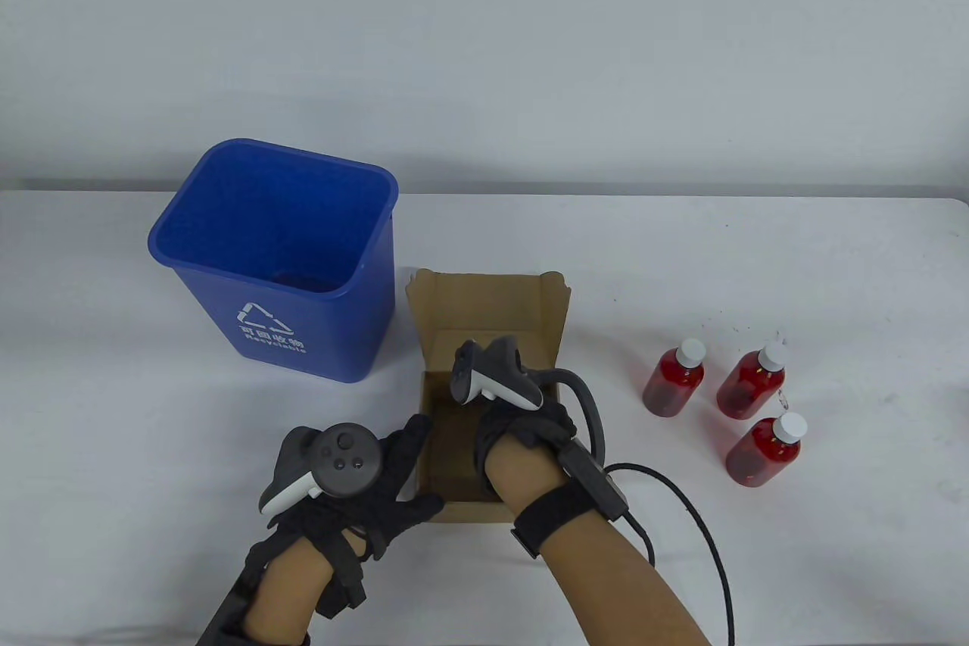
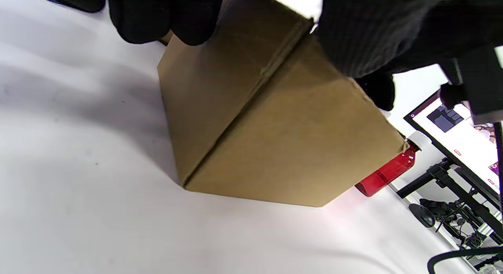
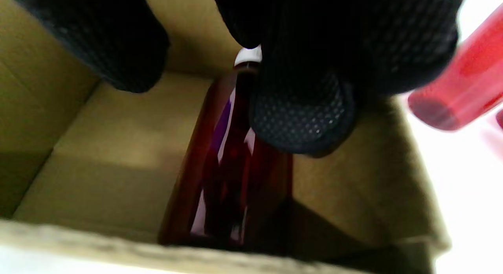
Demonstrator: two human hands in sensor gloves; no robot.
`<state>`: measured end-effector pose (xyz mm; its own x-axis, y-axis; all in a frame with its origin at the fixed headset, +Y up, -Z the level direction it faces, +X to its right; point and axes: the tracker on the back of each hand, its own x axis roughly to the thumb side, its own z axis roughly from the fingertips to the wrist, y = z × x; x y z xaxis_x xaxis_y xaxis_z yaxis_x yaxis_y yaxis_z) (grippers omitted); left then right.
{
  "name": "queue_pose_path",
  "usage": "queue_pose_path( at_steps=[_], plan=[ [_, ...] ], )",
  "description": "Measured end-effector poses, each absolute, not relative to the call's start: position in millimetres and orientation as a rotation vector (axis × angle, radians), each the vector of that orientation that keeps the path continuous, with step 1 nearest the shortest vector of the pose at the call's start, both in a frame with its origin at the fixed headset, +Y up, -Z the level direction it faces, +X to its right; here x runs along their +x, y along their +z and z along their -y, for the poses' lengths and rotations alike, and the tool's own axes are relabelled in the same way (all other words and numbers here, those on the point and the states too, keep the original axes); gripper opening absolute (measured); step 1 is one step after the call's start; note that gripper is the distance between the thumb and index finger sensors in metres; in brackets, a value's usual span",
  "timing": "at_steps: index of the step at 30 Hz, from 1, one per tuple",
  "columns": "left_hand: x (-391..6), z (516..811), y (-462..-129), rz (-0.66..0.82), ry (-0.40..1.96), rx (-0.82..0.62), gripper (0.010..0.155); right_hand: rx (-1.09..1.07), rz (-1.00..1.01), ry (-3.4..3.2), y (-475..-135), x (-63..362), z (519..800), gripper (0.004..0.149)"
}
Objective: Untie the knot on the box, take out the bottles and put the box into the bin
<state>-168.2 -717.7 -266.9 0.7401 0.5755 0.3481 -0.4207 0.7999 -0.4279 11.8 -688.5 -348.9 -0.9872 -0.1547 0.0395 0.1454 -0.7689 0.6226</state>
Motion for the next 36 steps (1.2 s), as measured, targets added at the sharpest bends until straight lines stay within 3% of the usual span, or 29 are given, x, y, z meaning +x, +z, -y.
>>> queue_pose_path(
  at_steps=[2, 6, 19, 27, 36],
  plan=[
    [-167.9, 717.8, -266.8, 0.491, 0.556, -0.335, 0.096, 0.052, 1.013, -2.793, -354.1, 10.6, 693.9, 0.079],
    [-167.7, 717.9, -266.7, 0.494, 0.555, -0.336, 0.096, 0.086, 1.304, -2.708, -363.1, 13.4, 716.5, 0.084],
    [-166.4, 718.7, -266.5, 0.498, 0.556, -0.340, 0.095, 0.152, 1.488, -2.669, -376.3, 11.7, 738.5, 0.092],
    [-166.0, 718.7, -266.7, 0.496, 0.560, -0.342, 0.096, 0.195, 1.389, -2.772, -378.0, 7.9, 745.5, 0.089],
    [-167.6, 717.8, -267.3, 0.492, 0.555, -0.341, 0.095, 0.152, 1.470, -2.866, -373.2, 12.4, 743.8, 0.087]
  ],
)
